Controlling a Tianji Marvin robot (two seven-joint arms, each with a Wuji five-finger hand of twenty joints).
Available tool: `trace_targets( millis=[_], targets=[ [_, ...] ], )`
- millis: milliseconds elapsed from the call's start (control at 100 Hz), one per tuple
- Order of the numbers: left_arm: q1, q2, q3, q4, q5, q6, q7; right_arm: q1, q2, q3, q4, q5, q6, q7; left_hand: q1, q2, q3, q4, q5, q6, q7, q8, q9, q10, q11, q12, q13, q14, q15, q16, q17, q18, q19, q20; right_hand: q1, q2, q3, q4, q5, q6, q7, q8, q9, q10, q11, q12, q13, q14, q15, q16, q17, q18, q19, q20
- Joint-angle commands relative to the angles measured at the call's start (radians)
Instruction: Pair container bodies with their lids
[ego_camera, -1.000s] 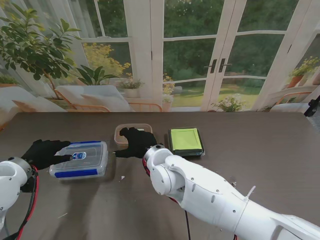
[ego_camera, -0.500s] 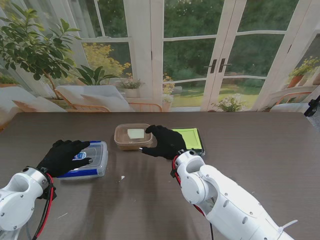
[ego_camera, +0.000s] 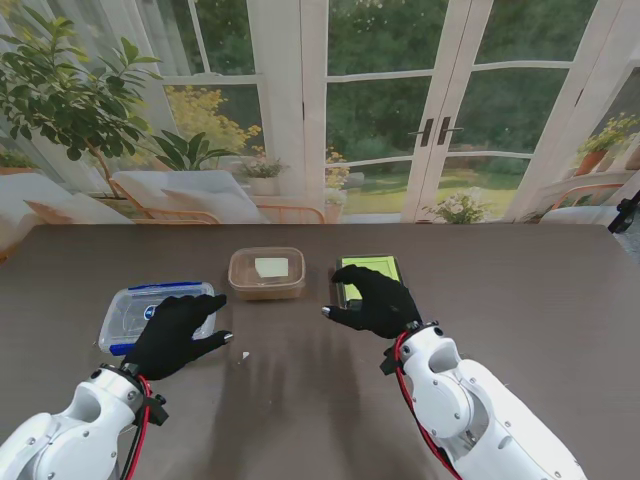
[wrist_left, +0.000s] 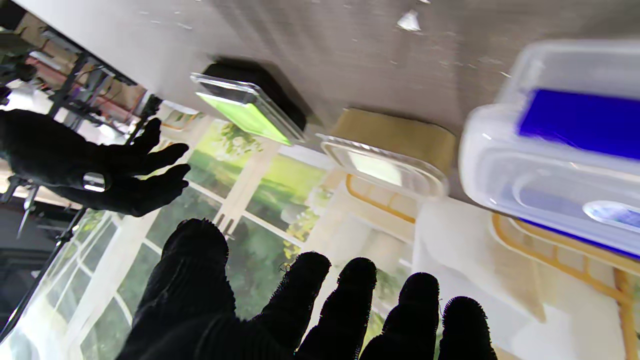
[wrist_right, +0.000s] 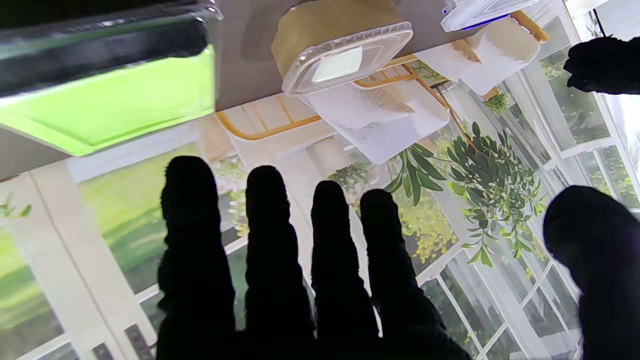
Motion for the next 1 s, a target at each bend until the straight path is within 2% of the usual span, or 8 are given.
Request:
trace_targets(
  millis=[0,100,360,490,600,990],
  targets=[
    [0.001,-0.020,0.030,0.007,-0.021,-0.012,-0.013,-0.037,0.017,0.016,-0.007,-0.003,-0.013,0.014,0.018,-0.022,0.011,0.007,0.007,0.005,0.001,0.004,0.015,0.004,-0.001,-0.005,-0.002,-0.004,0.000,0.001,0.001,-0.016,-0.002,-0.004,0.014,-0.023,0.039,-0.005,0.022,-0.008,0.010,0.014,0.016,-0.012,-0.001,-0.004,0.018,0.001,0.001,0.003,-0.295,0.019,0.048,-0.013],
    [-0.017,-0.026,0.081,0.023,-0.063,-0.026,0.017,-0.082,0.019,0.060,-0.016,0.004,-0.045,0.010,0.023,-0.024,0.011,0.007,0.015,0.009,0.004,0.006,0.021,0.005,0.000,-0.004,0.003,-0.002,0.001,0.004,0.002,-0.017,0.001,-0.002,0.015,-0.027,0.055,-0.007,0.037,-0.006,0.013,0.018,0.028,-0.010,-0.001,-0.004,0.022,0.003,0.001,0.003,-0.291,0.021,0.051,-0.016],
    [-0.080,-0.034,0.198,0.081,-0.086,-0.044,0.074,-0.167,0.023,0.145,-0.014,0.028,-0.137,0.006,0.032,-0.032,0.011,0.007,0.031,0.015,0.010,0.012,0.037,0.007,0.002,-0.003,0.023,0.000,0.008,0.013,0.023,-0.019,0.016,0.007,0.015,-0.035,0.085,-0.015,0.059,-0.005,0.013,0.024,0.045,-0.010,-0.007,-0.004,0.023,0.007,-0.004,0.002,-0.290,0.025,0.055,-0.023],
    [-0.116,-0.040,0.245,0.122,-0.100,-0.046,0.100,-0.193,0.024,0.171,-0.006,0.032,-0.170,-0.001,0.037,-0.036,0.011,0.007,0.037,0.017,0.011,0.015,0.044,0.007,0.003,-0.002,0.036,0.005,0.015,0.020,0.038,-0.016,0.026,0.014,0.018,-0.042,0.093,-0.018,0.072,-0.008,0.012,0.026,0.054,-0.011,-0.008,-0.003,0.024,0.011,-0.005,0.003,-0.292,0.027,0.054,-0.027],
    [-0.147,-0.052,0.283,0.163,-0.128,-0.052,0.146,-0.203,0.030,0.189,-0.004,0.023,-0.187,0.022,0.047,-0.043,0.014,0.008,0.050,0.022,0.016,0.018,0.058,0.010,0.007,0.000,0.045,0.010,0.020,0.026,0.041,-0.011,0.032,0.021,0.014,-0.037,0.096,-0.020,0.074,-0.009,0.009,0.027,0.054,-0.015,-0.013,-0.003,0.023,0.006,-0.008,0.003,-0.293,0.024,0.054,-0.028],
    [-0.167,-0.064,0.325,0.202,-0.156,-0.034,0.187,-0.223,0.029,0.218,0.014,0.055,-0.212,0.034,0.051,-0.044,0.012,0.008,0.062,0.022,0.019,0.025,0.065,0.007,0.006,0.004,0.046,0.009,0.015,0.032,0.034,-0.011,0.030,0.030,0.015,-0.044,0.114,-0.023,0.089,-0.007,0.009,0.032,0.058,-0.010,-0.012,0.000,0.018,0.006,-0.009,0.003,-0.299,0.024,0.053,-0.033]
  ],
)
